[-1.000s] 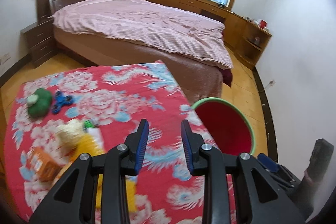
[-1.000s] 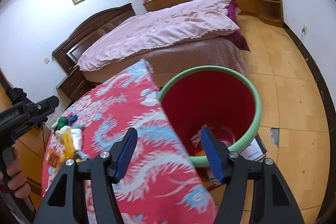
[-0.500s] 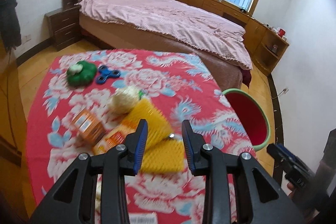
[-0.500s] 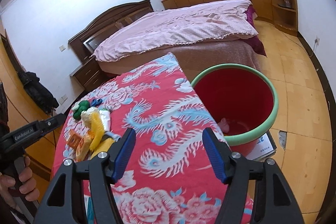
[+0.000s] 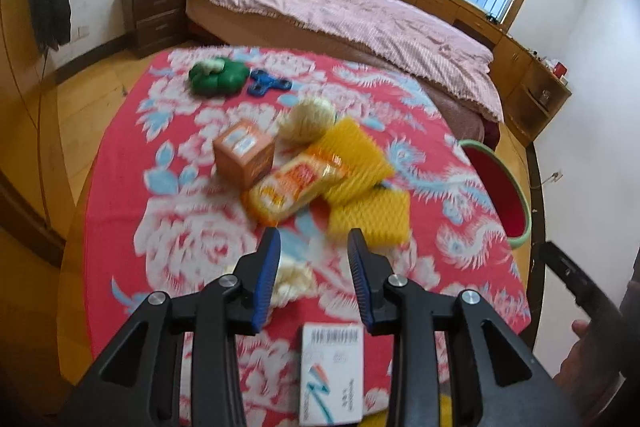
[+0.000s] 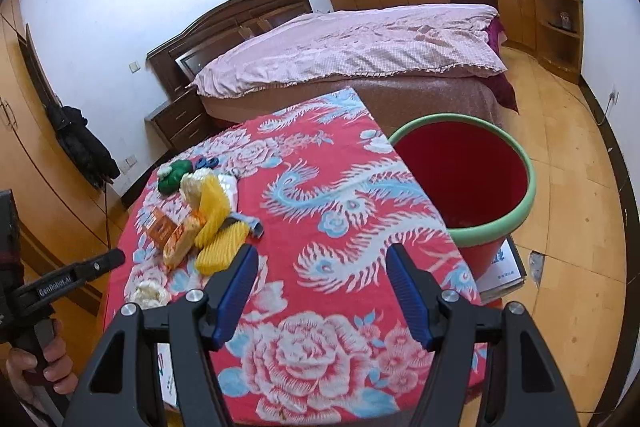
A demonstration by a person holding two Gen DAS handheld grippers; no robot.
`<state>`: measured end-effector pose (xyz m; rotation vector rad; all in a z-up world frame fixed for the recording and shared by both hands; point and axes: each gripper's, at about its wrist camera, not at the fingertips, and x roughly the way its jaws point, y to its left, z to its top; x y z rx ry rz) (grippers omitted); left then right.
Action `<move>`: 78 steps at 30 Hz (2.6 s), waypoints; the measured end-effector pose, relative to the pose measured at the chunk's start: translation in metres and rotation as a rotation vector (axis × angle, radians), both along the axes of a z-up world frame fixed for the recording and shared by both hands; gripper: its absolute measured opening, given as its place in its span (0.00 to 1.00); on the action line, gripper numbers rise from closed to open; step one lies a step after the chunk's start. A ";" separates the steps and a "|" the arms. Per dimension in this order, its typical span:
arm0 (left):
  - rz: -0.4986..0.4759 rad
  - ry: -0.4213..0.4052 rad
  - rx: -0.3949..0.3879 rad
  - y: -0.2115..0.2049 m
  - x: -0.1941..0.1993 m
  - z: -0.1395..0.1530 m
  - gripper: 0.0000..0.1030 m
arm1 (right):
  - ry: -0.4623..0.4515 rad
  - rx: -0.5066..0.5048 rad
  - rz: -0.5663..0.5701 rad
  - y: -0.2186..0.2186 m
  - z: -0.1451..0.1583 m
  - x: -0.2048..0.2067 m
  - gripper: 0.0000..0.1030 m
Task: Collect trash
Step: 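Move both open tools back toward the items on the table, then grasp the crumpled cream paper with the left tool while the right tool grasps a yellow foam sleeve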
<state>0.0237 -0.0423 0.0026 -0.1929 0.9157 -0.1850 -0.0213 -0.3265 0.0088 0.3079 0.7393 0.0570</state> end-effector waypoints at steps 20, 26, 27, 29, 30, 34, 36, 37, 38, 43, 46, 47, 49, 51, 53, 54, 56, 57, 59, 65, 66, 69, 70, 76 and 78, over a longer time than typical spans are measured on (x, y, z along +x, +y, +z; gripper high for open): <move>0.074 0.123 0.022 0.036 0.003 -0.055 0.42 | 0.108 -0.001 0.102 0.040 -0.034 0.010 0.67; 0.049 0.143 0.000 0.032 0.008 -0.067 0.42 | 0.127 -0.030 0.124 0.052 -0.039 0.024 0.67; 0.048 0.142 -0.007 0.033 0.008 -0.068 0.42 | 0.129 -0.032 0.130 0.055 -0.040 0.027 0.67; 0.047 0.132 -0.021 0.035 0.010 -0.070 0.42 | 0.131 -0.036 0.146 0.061 -0.041 0.033 0.67; 0.046 0.129 -0.024 0.035 0.012 -0.070 0.42 | 0.133 -0.039 0.154 0.064 -0.042 0.036 0.67; 0.028 0.128 -0.029 0.033 0.016 -0.072 0.42 | 0.132 -0.039 0.191 0.076 -0.043 0.046 0.67; 0.015 0.124 -0.025 0.030 0.018 -0.073 0.42 | 0.135 -0.035 0.210 0.083 -0.045 0.052 0.67; 0.009 0.120 -0.023 0.029 0.018 -0.073 0.41 | 0.137 -0.031 0.217 0.086 -0.046 0.056 0.67; 0.002 0.115 -0.018 0.027 0.019 -0.073 0.37 | 0.141 -0.029 0.222 0.089 -0.047 0.059 0.67; -0.016 0.093 -0.006 0.024 0.021 -0.071 0.29 | 0.163 -0.015 0.250 0.100 -0.055 0.073 0.60; -0.016 0.079 -0.035 0.027 0.021 -0.071 0.25 | 0.178 -0.001 0.260 0.104 -0.061 0.079 0.55; -0.015 0.070 -0.042 0.028 0.021 -0.071 0.24 | 0.180 0.005 0.261 0.104 -0.062 0.080 0.53; -0.007 0.052 -0.050 0.030 0.020 -0.068 0.23 | 0.176 0.018 0.255 0.104 -0.064 0.081 0.50; 0.010 0.025 -0.054 0.035 0.019 -0.064 0.22 | 0.166 0.024 0.246 0.103 -0.065 0.083 0.47; 0.031 0.005 -0.050 0.039 0.019 -0.060 0.22 | 0.159 0.031 0.245 0.103 -0.066 0.084 0.46; 0.041 -0.001 -0.048 0.042 0.020 -0.058 0.22 | 0.156 0.039 0.245 0.104 -0.067 0.085 0.45; 0.056 -0.007 -0.047 0.047 0.022 -0.056 0.22 | 0.159 0.055 0.246 0.104 -0.069 0.087 0.42; 0.062 -0.008 -0.048 0.049 0.022 -0.055 0.22 | 0.160 0.062 0.244 0.104 -0.070 0.088 0.41; 0.071 -0.010 -0.057 0.051 0.023 -0.055 0.22 | 0.153 0.068 0.238 0.104 -0.071 0.089 0.36; 0.072 -0.028 -0.072 0.052 0.020 -0.050 0.22 | 0.137 0.119 0.232 0.100 -0.073 0.088 0.14; 0.073 -0.028 -0.074 0.052 0.020 -0.050 0.22 | 0.134 0.122 0.232 0.100 -0.073 0.088 0.14; 0.070 -0.034 -0.067 0.051 0.020 -0.046 0.22 | 0.117 0.123 0.234 0.099 -0.068 0.084 0.11; 0.069 -0.035 -0.065 0.050 0.020 -0.045 0.22 | 0.114 0.120 0.234 0.098 -0.067 0.083 0.11; 0.053 -0.053 -0.054 0.044 0.019 -0.029 0.22 | 0.065 0.102 0.215 0.089 -0.046 0.068 0.11; 0.048 -0.051 -0.049 0.040 0.020 -0.024 0.22 | 0.041 0.098 0.199 0.083 -0.037 0.062 0.11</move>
